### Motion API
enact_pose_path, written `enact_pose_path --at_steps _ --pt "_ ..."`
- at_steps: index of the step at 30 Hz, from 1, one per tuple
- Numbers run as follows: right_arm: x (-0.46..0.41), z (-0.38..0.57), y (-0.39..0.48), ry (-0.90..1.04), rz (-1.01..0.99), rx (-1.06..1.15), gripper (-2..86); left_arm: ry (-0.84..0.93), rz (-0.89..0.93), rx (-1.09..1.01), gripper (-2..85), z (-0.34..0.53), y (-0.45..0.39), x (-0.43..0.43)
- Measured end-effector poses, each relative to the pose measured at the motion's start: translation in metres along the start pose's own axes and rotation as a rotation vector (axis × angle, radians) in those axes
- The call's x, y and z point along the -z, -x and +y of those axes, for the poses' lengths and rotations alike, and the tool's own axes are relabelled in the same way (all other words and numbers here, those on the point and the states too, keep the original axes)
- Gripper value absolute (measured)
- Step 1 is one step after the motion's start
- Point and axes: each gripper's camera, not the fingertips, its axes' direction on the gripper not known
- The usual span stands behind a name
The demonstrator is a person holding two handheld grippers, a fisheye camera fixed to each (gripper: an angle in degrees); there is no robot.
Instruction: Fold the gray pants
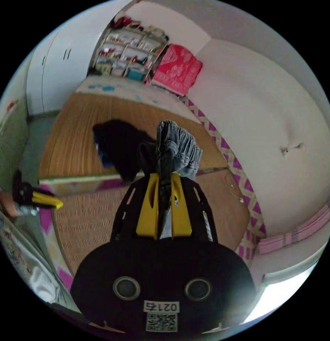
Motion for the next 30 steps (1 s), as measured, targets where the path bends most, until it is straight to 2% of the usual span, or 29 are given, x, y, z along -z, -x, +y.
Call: enact_pose_path --at_steps 2,4,6,9,14,17,19,22,25,27,30 --pt "-0.019 0.028 0.047 0.083 0.007 0.062 5.4 0.018 0.029 -0.007 -1.0 0.002 -0.005 0.005" --pt "-0.044 0.07 0.101 0.143 -0.102 0.069 5.2 0.03 0.017 -0.018 -1.0 0.005 -0.009 0.009" --pt "-0.056 0.098 0.133 0.147 -0.267 0.036 5.1 0.035 -0.004 -0.037 -1.0 0.009 -0.014 0.014" --pt "-0.046 0.133 0.167 0.084 -0.254 -0.04 5.2 0.045 -0.02 -0.037 -1.0 0.017 -0.016 0.021" --pt "-0.033 0.174 0.168 0.071 -0.214 -0.165 7.1 0.061 -0.018 0.0 -1.0 0.029 -0.016 0.025" --pt "-0.005 0.196 0.163 -0.02 -0.242 -0.222 10.4 0.053 -0.02 0.014 -1.0 0.034 -0.018 0.025" --pt "0.012 0.204 0.165 -0.06 -0.247 -0.203 13.4 0.052 -0.021 0.019 -1.0 0.037 -0.02 0.023" --pt "0.003 0.206 0.181 -0.003 -0.178 -0.124 16.1 0.065 -0.007 0.029 -1.0 0.039 -0.024 0.017" --pt "-0.022 0.217 0.186 0.086 -0.132 -0.122 14.9 0.067 -0.008 0.016 -1.0 0.04 -0.033 0.012" --pt "-0.027 0.232 0.175 0.073 -0.079 -0.194 10.1 0.064 -0.012 0.008 -1.0 0.041 -0.039 0.009" --pt "-0.017 0.268 0.13 0.025 -0.221 -0.326 7.9 0.068 -0.013 0.006 -1.0 0.041 -0.047 0.002"
